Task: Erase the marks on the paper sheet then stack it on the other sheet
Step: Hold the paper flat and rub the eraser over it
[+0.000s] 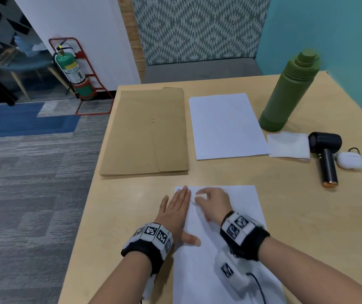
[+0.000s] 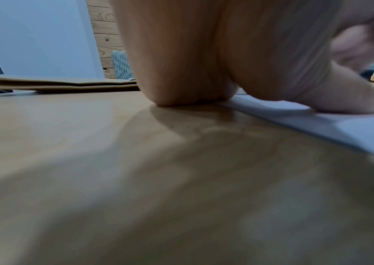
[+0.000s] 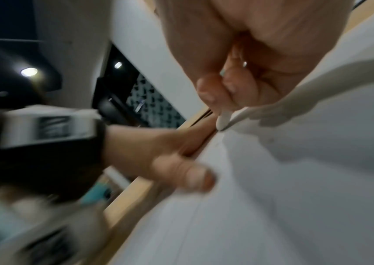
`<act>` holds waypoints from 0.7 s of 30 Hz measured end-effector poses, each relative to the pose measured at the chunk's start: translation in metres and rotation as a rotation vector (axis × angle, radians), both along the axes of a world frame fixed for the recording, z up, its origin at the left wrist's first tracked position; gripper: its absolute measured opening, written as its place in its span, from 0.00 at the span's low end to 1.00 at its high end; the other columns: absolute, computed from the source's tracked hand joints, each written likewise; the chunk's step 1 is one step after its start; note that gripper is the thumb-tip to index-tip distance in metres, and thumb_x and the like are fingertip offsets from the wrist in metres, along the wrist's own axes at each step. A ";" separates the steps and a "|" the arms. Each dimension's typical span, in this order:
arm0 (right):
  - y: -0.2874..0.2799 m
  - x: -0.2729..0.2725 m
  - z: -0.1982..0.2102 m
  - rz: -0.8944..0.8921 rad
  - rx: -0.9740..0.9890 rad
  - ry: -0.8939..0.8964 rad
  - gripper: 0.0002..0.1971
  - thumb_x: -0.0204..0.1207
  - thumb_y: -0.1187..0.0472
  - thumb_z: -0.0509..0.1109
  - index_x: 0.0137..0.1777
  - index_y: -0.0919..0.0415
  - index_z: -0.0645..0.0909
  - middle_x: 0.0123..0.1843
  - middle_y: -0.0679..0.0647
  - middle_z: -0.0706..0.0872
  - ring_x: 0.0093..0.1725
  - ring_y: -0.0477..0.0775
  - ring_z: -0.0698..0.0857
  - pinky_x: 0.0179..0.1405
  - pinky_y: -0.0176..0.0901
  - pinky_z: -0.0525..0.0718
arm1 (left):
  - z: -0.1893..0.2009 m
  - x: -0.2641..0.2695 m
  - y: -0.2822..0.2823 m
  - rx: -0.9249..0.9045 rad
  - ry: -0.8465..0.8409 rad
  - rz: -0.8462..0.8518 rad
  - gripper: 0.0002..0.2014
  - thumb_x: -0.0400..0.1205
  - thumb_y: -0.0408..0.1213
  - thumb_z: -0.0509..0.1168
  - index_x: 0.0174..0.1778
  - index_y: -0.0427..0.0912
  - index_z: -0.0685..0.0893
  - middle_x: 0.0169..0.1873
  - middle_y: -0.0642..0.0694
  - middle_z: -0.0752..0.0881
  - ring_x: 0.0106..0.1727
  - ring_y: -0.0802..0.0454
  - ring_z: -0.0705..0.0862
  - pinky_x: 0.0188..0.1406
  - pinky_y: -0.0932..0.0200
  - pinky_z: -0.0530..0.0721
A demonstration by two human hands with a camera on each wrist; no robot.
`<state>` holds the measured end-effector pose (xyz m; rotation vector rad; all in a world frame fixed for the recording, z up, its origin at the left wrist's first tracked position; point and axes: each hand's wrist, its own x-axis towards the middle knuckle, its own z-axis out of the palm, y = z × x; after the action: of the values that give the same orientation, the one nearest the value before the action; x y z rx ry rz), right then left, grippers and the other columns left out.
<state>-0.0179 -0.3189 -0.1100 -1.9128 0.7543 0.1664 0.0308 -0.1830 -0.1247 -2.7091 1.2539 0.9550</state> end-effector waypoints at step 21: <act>-0.013 0.014 0.002 -0.047 0.016 0.018 0.04 0.74 0.62 0.67 0.45 0.59 0.84 0.24 0.49 0.75 0.11 0.47 0.74 0.13 0.32 0.73 | 0.004 -0.001 -0.002 0.020 0.014 0.010 0.65 0.68 0.65 0.70 0.79 0.41 0.26 0.79 0.48 0.26 0.80 0.53 0.28 0.75 0.48 0.27</act>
<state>-0.0034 -0.3314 -0.1078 -1.8791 0.8068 0.1610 0.0301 -0.1848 -0.1210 -2.7004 1.2276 0.9842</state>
